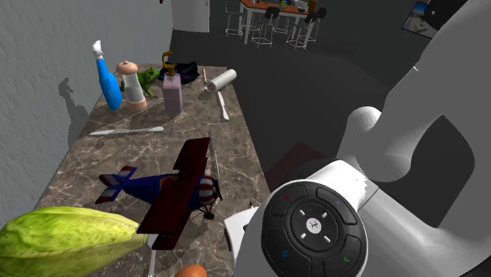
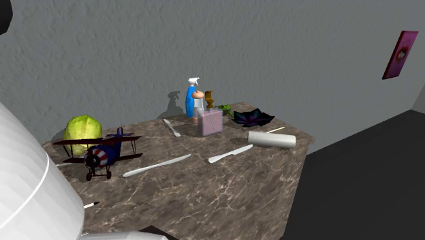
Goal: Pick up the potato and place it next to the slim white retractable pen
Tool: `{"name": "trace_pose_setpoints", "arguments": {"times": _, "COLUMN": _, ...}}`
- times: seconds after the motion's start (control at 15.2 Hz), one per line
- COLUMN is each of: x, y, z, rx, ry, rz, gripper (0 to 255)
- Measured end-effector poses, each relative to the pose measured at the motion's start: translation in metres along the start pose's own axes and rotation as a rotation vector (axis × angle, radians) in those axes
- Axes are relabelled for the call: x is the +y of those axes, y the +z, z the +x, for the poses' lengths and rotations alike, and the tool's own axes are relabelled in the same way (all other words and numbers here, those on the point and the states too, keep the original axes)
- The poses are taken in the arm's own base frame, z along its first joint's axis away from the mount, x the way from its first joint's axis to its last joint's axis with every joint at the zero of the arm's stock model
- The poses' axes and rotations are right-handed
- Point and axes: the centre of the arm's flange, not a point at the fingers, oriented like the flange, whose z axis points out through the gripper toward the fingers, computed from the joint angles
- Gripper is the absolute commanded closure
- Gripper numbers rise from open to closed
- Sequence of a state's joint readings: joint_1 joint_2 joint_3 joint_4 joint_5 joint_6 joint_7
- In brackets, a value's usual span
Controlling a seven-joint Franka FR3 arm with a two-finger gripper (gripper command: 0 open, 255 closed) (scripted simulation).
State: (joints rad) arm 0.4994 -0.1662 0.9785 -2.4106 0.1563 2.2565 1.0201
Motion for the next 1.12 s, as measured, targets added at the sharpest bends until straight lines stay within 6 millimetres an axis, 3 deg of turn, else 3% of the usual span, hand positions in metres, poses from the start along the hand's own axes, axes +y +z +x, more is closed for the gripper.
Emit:
{"name": "trace_pose_setpoints", "arguments": {"times": 0.07, "x": 0.0, "y": 0.0, "z": 0.0, "rx": 0.0, "ry": 0.0, "rz": 0.0, "gripper": 0}}
{"name": "trace_pose_setpoints", "arguments": {"times": 0.46, "x": 0.002, "y": 0.003, "z": 0.001, "rx": -0.003, "ry": 0.003, "rz": -0.004, "gripper": 0}}
{"name": "trace_pose_setpoints", "arguments": {"times": 0.79, "x": 0.002, "y": -0.042, "z": 0.001, "rx": -0.002, "ry": 0.003, "rz": -0.004, "gripper": 0}}
{"name": "trace_pose_setpoints", "arguments": {"times": 1.12, "x": 0.001, "y": -0.047, "z": 0.002, "rx": -0.003, "ry": 0.003, "rz": -0.004, "gripper": 0}}
